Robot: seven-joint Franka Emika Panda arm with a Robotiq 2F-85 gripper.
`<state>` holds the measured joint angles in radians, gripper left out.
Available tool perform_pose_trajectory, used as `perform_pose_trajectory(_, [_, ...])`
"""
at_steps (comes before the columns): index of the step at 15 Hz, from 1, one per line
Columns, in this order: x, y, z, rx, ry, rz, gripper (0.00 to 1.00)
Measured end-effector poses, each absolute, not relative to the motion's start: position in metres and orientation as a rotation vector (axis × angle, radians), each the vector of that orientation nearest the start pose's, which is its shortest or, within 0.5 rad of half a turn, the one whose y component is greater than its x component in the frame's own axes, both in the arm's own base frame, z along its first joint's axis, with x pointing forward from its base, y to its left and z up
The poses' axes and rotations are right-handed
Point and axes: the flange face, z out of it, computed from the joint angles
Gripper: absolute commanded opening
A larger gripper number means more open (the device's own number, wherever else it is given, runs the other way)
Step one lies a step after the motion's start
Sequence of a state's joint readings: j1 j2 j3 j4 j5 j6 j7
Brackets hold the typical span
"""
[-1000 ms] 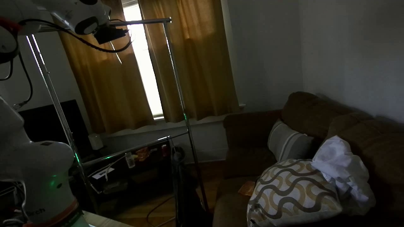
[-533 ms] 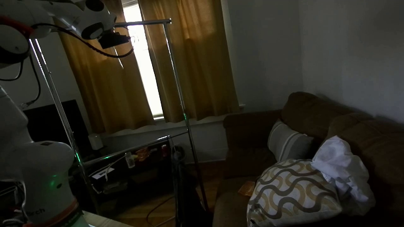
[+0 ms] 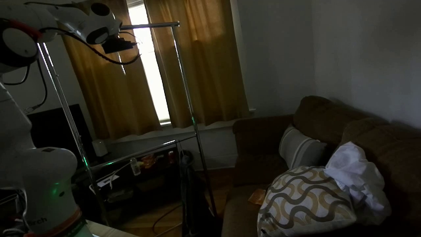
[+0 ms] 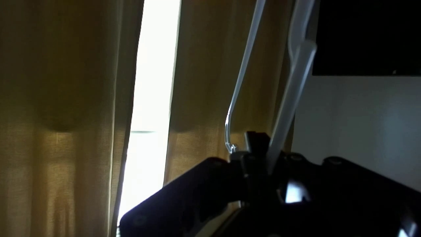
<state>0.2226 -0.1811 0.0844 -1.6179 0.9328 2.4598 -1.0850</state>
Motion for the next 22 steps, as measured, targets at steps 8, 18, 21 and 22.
perform_pose_trajectory(8, [0.498, 0.179, 0.812, -1.993, -1.004, -1.508, 0.01])
perform_pose_trajectory(18, [0.468, 0.184, 0.817, -2.093, -0.976, -1.471, 0.45])
perform_pose_trajectory(21, [0.466, 0.184, 0.811, -2.135, -0.985, -1.457, 0.69])
perform_pose_trajectory(22, [0.466, 0.184, 0.809, -2.149, -0.986, -1.453, 0.76])
